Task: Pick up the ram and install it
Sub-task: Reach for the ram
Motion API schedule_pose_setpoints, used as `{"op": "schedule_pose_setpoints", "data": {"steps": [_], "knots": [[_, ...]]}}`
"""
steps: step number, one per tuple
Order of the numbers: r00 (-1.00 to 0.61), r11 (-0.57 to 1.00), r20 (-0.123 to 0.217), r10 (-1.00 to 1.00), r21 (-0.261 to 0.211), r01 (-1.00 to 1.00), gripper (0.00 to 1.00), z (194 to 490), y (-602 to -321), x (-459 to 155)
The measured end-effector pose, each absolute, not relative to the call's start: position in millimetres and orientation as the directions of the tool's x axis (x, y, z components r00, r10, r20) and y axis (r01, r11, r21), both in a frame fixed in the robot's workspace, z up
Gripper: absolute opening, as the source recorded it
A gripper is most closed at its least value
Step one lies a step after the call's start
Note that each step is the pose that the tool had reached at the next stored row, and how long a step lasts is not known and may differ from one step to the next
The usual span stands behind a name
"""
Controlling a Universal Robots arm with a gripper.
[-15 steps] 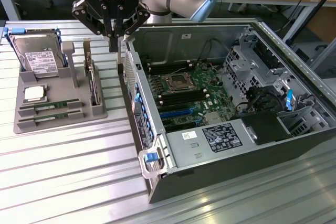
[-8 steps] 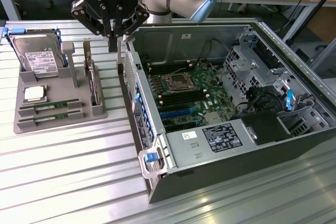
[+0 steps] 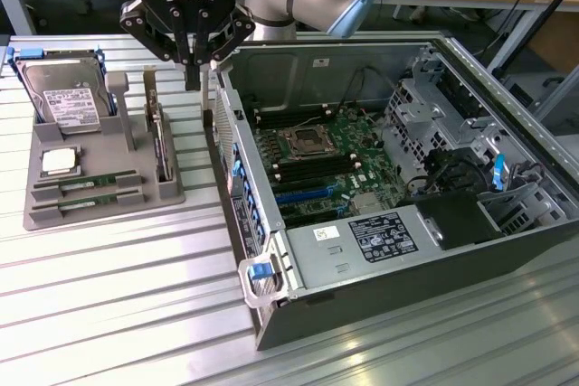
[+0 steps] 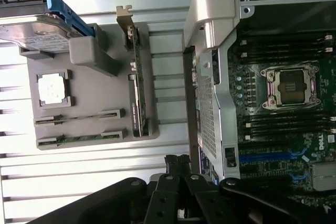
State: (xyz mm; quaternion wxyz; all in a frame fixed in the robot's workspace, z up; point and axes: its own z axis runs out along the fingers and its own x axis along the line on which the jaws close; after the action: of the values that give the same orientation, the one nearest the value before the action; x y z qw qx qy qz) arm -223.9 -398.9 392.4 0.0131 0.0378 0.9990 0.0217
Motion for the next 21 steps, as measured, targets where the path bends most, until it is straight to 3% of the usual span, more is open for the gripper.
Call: {"op": "schedule_pose_setpoints", "data": {"steps": [21], "knots": [[-0.997, 0.996, -0.025, 0.076, 0.044, 0.075, 0.1, 392.0, -398.9, -237.2]]}}
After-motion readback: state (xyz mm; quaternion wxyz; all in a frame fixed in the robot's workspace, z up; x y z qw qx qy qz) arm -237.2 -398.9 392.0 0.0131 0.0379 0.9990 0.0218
